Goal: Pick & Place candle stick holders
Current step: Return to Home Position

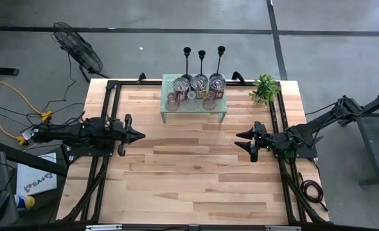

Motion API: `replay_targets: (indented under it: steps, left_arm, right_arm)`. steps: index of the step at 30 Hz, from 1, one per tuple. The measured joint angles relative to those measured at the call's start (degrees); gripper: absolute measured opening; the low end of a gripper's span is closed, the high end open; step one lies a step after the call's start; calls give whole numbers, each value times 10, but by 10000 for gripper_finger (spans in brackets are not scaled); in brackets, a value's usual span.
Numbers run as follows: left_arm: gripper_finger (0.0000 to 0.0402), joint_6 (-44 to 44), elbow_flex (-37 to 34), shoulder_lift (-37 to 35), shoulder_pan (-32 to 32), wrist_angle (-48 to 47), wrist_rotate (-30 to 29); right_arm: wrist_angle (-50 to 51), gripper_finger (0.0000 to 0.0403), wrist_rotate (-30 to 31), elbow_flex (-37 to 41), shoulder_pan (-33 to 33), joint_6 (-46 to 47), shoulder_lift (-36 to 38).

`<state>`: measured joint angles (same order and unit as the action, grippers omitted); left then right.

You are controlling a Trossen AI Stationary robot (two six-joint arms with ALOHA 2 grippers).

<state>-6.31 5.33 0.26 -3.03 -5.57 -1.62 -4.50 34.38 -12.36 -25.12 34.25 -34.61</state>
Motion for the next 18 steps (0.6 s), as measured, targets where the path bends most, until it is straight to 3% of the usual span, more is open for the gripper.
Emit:
replay_targets:
  steps: [6,18]
  left_arm:
    - [0,0,-41,1,0,71,19]
    - [0,16,-44,4,0,63,13]
  right_arm:
    - [0,206,0,0,0,0,0]
    - [0,206,0,0,0,0,0]
